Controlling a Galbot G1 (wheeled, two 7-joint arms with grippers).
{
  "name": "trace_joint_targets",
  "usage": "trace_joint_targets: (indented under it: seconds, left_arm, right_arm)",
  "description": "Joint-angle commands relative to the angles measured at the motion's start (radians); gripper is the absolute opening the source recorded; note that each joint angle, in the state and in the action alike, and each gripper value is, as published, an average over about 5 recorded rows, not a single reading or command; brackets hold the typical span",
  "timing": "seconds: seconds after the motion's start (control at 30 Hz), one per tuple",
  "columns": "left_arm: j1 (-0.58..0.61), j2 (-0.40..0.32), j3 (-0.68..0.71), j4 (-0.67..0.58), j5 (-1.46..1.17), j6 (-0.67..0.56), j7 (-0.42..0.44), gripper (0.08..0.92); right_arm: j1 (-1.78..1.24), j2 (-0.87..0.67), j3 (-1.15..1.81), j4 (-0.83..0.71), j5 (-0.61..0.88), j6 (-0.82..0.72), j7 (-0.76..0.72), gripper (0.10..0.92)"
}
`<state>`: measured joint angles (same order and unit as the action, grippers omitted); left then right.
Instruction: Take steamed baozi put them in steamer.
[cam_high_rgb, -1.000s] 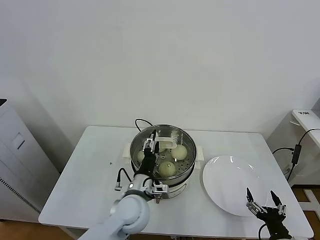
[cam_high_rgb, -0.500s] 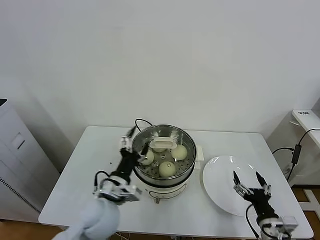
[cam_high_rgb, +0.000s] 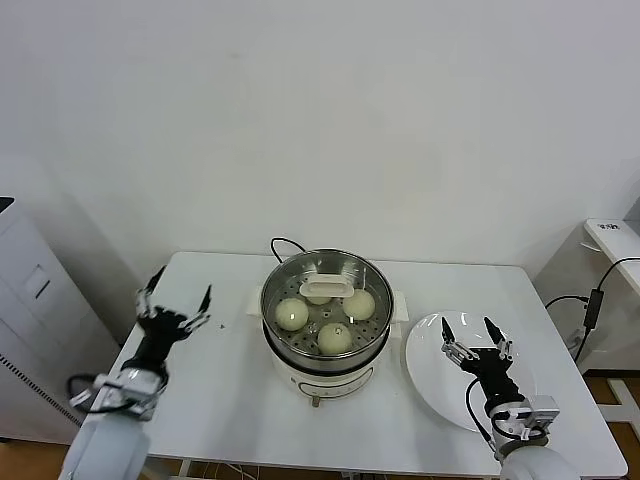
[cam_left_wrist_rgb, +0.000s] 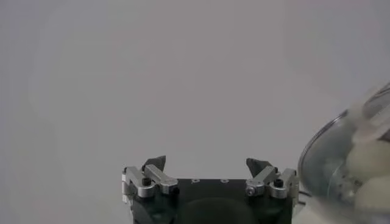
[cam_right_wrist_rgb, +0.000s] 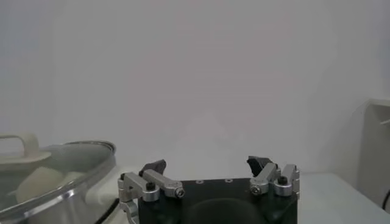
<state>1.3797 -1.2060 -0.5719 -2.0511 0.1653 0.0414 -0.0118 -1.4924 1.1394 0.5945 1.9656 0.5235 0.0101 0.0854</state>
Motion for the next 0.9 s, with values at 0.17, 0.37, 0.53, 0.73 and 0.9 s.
trace_joint_targets:
  seconds: [0.17, 0.37, 0.53, 0.73, 0.9]
  left_arm:
    - [0.245, -0.178, -0.246, 0.048, -0.254, -0.244, 0.129, 0.823]
    - [0.251, -0.190, -0.242, 0.027, -0.241, -0.243, 0.133, 0.823]
    - [0.262, -0.201, -0.236, 0.010, -0.227, -0.244, 0.139, 0.823]
    - [0.273, -0.211, -0.229, -0.005, -0.215, -0.243, 0.146, 0.823]
    - [0.274, -0.215, -0.222, -0.017, -0.206, -0.239, 0.154, 0.823]
  right_arm:
    - [0.025, 0.003, -0.029, -0.008, -0.012, -0.007, -0.017, 0.823]
    - [-0.016, 0.022, -0.015, 0.010, -0.016, 0.000, -0.044, 0.823]
    - [-0.033, 0.028, -0.006, 0.015, -0.018, 0.006, -0.049, 0.823]
    - [-0.049, 0.028, 0.001, 0.021, -0.020, 0.014, -0.056, 0.823]
    - [-0.058, 0.028, 0.005, 0.021, -0.021, 0.024, -0.060, 0.823]
